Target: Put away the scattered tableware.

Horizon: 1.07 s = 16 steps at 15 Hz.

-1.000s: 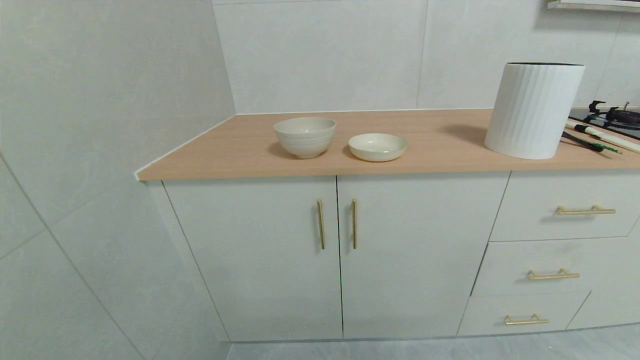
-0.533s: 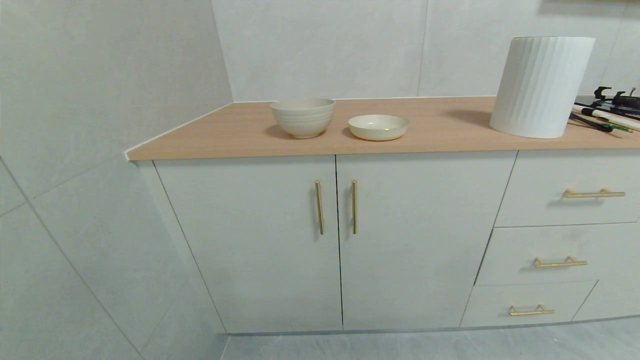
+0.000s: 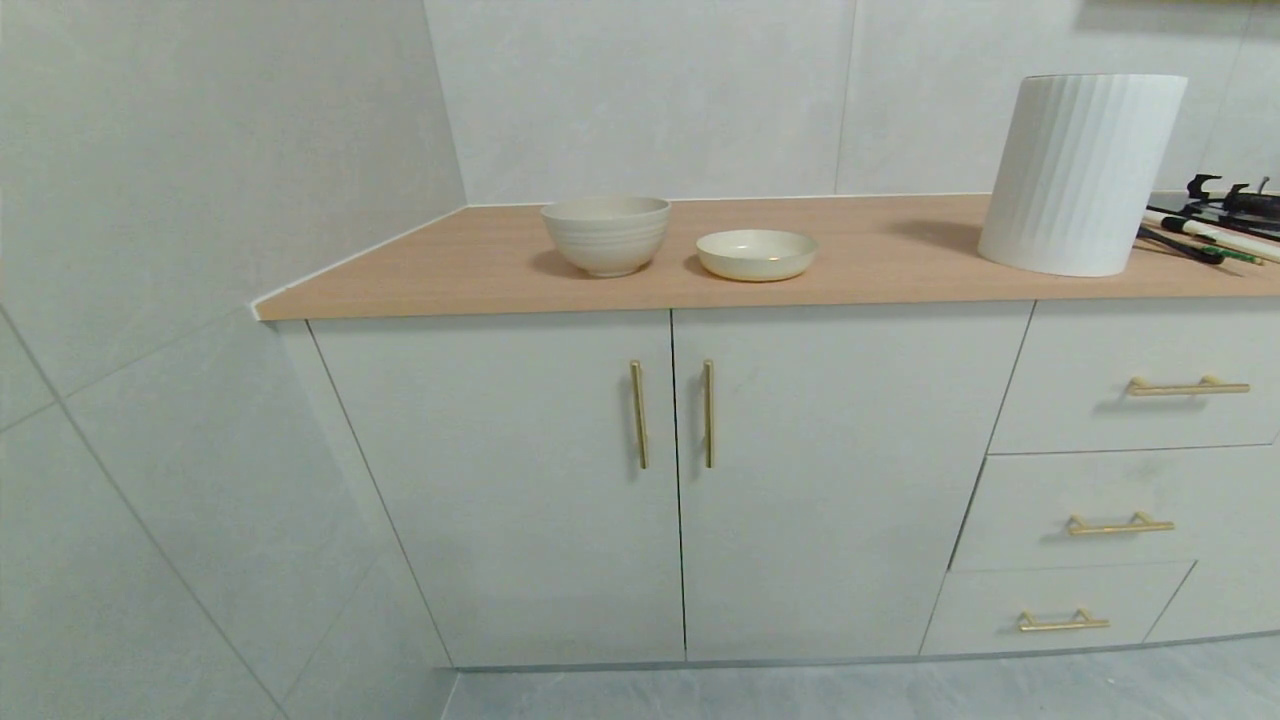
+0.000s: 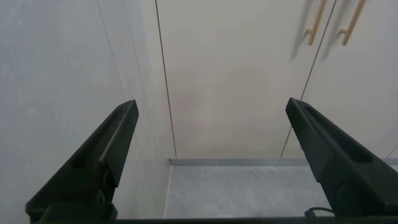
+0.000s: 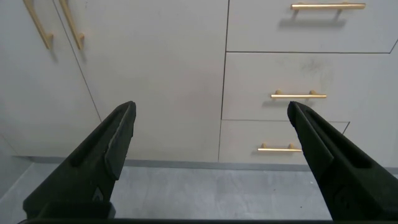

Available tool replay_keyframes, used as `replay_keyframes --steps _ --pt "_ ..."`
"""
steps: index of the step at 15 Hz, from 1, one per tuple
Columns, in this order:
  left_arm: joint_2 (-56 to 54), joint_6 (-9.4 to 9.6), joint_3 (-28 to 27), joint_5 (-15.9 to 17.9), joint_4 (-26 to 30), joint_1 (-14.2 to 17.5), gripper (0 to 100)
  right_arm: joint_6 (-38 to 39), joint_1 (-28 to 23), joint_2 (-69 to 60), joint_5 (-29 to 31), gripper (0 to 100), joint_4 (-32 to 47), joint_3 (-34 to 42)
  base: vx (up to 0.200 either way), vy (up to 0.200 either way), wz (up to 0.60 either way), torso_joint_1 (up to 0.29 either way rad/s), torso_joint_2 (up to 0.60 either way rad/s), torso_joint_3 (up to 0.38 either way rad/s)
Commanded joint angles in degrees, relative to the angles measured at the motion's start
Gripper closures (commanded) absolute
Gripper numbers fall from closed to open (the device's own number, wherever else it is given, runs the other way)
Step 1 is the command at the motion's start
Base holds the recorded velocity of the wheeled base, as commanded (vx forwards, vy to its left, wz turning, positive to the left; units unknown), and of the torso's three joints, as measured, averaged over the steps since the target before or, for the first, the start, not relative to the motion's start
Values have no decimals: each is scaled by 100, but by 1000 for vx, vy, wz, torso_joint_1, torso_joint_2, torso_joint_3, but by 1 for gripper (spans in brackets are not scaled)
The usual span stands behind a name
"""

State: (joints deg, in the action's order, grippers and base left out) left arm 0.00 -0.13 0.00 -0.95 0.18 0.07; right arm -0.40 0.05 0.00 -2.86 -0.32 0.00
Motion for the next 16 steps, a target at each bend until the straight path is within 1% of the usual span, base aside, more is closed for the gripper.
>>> replay_keyframes --steps 1,7,13,16 --pt "0 -4 0 -2 -1 1 0 -4 4 0 -4 0 -3 0 0 0 0 0 0 0" --pt "0 -4 0 -2 -1 1 0 -4 4 0 -4 0 -3 0 0 0 0 0 0 0" --pt "0 -13 0 -2 -1 1 0 -4 4 0 -4 0 -3 0 200 0 0 -2 2 -3" --pt "0 -13 0 -2 -1 1 0 -4 4 0 -4 0 -3 0 0 0 0 0 0 0"
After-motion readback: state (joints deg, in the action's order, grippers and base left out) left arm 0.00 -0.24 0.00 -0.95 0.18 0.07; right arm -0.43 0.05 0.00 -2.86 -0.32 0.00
